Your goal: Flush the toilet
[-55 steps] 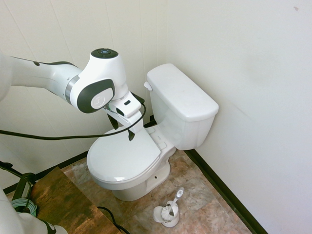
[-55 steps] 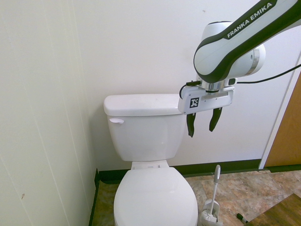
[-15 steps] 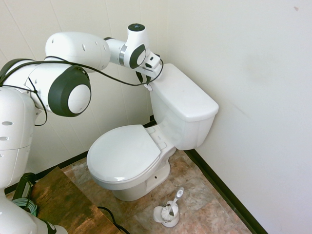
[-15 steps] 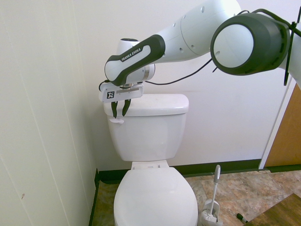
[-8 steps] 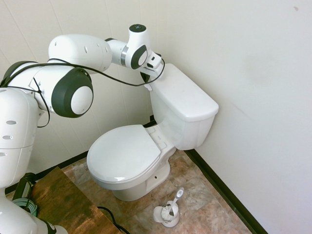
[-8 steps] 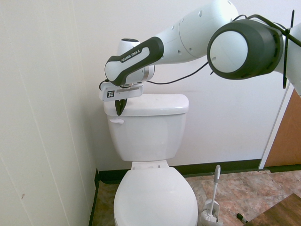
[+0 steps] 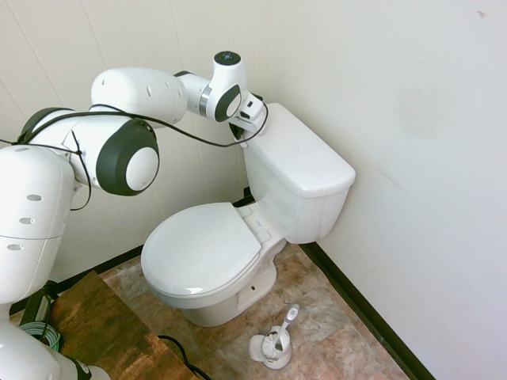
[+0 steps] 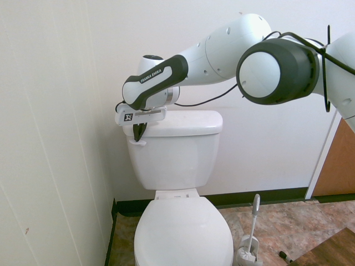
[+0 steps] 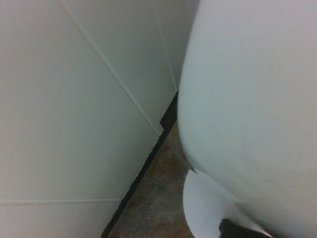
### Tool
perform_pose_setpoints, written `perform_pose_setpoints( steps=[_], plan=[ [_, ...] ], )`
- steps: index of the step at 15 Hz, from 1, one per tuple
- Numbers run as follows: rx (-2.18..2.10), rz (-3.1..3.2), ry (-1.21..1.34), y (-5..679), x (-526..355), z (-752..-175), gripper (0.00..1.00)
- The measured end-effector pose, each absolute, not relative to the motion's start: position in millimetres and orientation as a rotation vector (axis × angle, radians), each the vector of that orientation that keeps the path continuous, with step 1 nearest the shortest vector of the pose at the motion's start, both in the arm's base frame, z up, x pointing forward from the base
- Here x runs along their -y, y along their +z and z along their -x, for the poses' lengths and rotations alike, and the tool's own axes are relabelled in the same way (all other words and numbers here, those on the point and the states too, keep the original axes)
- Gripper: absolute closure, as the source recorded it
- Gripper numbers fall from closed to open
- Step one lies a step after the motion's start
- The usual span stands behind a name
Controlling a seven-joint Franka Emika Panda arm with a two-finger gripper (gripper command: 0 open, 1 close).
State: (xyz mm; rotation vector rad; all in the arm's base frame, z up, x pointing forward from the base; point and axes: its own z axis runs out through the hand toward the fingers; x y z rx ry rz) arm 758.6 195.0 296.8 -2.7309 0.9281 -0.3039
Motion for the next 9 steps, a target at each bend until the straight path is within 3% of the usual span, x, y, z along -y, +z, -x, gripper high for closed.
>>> perform_pose_setpoints(
  steps=[9],
  plan=[
    [-0.926, 2.704, -0.284, 289.7, -197.0, -760.8, 1.0]
  ],
)
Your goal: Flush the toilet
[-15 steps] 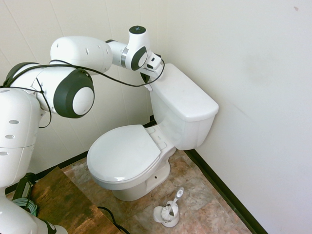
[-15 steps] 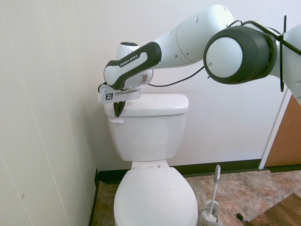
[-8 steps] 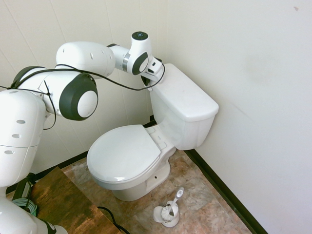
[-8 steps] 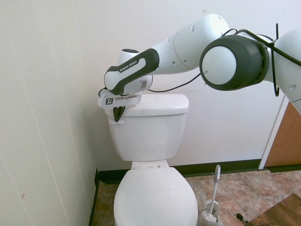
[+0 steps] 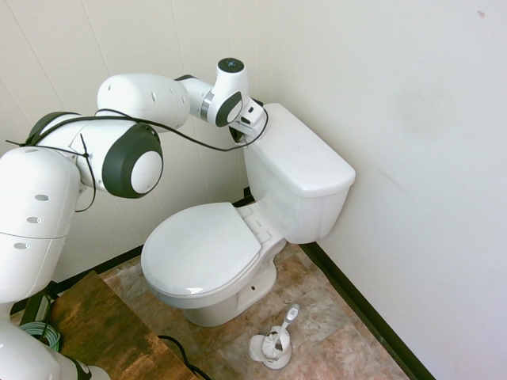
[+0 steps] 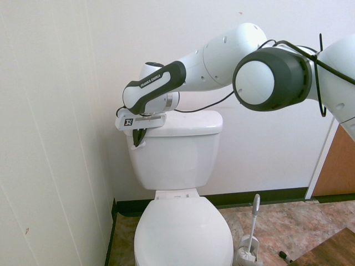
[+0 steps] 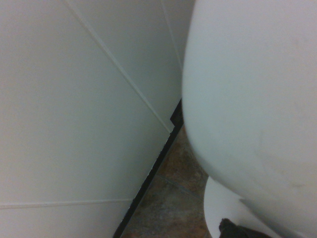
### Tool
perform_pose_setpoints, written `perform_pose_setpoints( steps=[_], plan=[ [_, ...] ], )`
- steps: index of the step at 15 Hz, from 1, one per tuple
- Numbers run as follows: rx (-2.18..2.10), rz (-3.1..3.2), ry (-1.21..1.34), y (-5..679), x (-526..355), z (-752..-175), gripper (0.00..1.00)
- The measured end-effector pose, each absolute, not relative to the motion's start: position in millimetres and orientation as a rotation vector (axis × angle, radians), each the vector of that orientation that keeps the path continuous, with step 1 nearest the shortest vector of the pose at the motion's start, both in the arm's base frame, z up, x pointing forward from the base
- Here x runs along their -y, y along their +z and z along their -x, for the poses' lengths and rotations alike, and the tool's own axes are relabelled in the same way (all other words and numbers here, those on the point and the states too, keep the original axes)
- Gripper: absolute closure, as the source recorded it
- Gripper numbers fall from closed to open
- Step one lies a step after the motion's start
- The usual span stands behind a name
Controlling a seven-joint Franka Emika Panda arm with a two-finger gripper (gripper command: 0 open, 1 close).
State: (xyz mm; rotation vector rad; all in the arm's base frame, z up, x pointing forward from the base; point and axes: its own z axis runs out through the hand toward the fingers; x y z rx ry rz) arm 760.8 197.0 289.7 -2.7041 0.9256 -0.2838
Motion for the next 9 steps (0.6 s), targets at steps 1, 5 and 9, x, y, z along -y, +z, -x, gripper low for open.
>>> perform_pose_setpoints(
  steps=[1, 5, 9],
  plan=[
    [-0.921, 2.705, -0.295, 296, -198, -760, 1.0],
    [-0.924, 2.723, -0.314, 333, -198, -741, 1.0],
    [-0.971, 2.737, -0.282, 356, -179, -709, 1.0]
  ],
)
